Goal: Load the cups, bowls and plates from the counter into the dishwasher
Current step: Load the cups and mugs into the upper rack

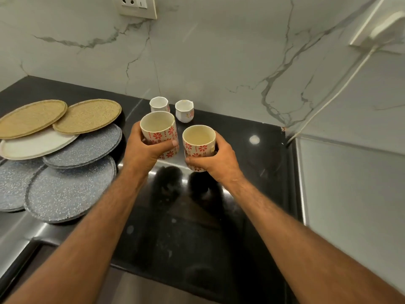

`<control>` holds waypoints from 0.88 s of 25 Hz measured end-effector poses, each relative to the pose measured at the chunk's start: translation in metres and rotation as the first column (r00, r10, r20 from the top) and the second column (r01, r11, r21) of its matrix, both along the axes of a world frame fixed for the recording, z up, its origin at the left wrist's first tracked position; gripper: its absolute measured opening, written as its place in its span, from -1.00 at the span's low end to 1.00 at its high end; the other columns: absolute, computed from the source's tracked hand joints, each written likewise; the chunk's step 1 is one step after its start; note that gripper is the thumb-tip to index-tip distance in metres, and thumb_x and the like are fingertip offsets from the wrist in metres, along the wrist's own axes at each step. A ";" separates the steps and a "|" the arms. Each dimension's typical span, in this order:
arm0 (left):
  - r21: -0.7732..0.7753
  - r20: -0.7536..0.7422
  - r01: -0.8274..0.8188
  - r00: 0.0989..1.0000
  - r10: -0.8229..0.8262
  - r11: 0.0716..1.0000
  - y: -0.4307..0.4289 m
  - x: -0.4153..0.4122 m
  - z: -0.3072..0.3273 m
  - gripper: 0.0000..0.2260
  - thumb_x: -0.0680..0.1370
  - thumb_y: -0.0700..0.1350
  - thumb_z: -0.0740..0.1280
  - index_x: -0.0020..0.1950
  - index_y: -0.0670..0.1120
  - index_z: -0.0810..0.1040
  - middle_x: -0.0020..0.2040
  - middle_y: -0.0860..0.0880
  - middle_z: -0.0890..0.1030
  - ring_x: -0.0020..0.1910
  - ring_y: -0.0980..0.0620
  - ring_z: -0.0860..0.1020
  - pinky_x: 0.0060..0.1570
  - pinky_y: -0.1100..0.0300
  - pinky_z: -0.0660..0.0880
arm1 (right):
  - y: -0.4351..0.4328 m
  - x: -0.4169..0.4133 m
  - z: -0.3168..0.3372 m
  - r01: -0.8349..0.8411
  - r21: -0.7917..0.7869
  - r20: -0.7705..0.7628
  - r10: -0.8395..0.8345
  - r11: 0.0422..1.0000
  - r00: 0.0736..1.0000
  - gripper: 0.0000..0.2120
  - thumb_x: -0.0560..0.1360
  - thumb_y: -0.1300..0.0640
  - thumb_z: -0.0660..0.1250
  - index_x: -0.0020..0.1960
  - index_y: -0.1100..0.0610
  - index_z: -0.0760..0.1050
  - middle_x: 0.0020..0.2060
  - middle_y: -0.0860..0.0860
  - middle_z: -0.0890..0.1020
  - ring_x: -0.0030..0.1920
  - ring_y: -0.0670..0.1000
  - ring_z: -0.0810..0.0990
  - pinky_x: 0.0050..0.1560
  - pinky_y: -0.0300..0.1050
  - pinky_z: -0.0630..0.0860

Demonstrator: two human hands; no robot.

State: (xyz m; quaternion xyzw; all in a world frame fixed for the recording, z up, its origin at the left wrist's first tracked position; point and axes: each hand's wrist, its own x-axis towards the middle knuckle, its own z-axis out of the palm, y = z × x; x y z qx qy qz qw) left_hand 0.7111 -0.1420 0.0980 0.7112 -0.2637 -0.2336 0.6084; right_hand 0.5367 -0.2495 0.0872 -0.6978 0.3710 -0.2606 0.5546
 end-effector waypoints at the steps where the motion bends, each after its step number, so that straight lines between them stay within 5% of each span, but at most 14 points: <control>1: -0.023 -0.004 0.026 1.000 -0.026 0.999 0.007 -0.019 0.009 -0.24 0.29 -0.11 0.68 0.40 0.09 0.40 0.22 0.07 0.60 0.20 0.07 0.60 0.15 -0.03 0.62 | 0.010 -0.019 0.008 -0.008 0.003 0.029 0.008 1.000 1.000 -0.19 0.19 0.03 0.70 0.35 -0.15 0.42 0.15 -0.18 0.60 0.18 -0.09 0.59 0.15 0.03 0.64; 6: -0.118 -0.055 0.165 0.983 -0.173 0.979 0.049 -0.124 0.038 -0.24 0.28 -0.05 0.66 0.40 0.09 0.40 0.23 -0.01 0.61 0.19 0.00 0.64 0.09 -0.06 0.65 | 0.064 -0.128 0.031 -0.037 0.018 0.160 0.034 0.999 0.987 -0.17 0.23 -0.01 0.63 0.41 -0.12 0.32 0.15 -0.09 0.58 0.15 0.00 0.63 0.03 0.02 0.68; 12: -0.127 -0.092 0.295 0.947 -0.308 0.947 0.101 -0.258 0.045 -0.20 0.23 0.09 0.64 0.41 0.09 0.38 0.20 -0.05 0.62 0.16 -0.05 0.66 0.03 -0.03 0.66 | 0.124 -0.264 0.036 0.019 0.016 0.136 -0.021 1.000 0.990 -0.05 0.29 -0.10 0.57 0.54 -0.10 0.14 0.25 -0.11 0.51 0.21 -0.02 0.59 0.11 -0.06 0.65; 17: -0.141 -0.180 0.408 0.886 -0.428 0.902 0.149 -0.362 0.019 -0.22 0.35 0.00 0.61 0.48 -0.02 0.33 0.29 -0.18 0.60 0.24 -0.19 0.63 0.16 -0.27 0.59 | 0.177 -0.386 0.030 0.111 0.076 0.123 -0.120 0.991 0.985 0.05 0.22 -0.14 0.64 0.56 -0.10 0.14 0.22 -0.07 0.58 0.14 -0.01 0.66 0.07 0.01 0.67; 22: -0.078 -0.263 0.477 0.837 -0.479 0.876 0.202 -0.447 -0.016 -0.20 0.32 0.00 0.59 0.49 -0.01 0.35 0.28 -0.17 0.61 0.25 -0.17 0.62 0.20 -0.22 0.58 | 0.237 -0.489 0.006 0.207 0.212 0.136 -0.238 0.955 0.962 -0.30 0.33 0.08 0.64 0.38 -0.04 0.42 0.09 -0.03 0.68 0.07 0.00 0.70 -0.04 0.08 0.69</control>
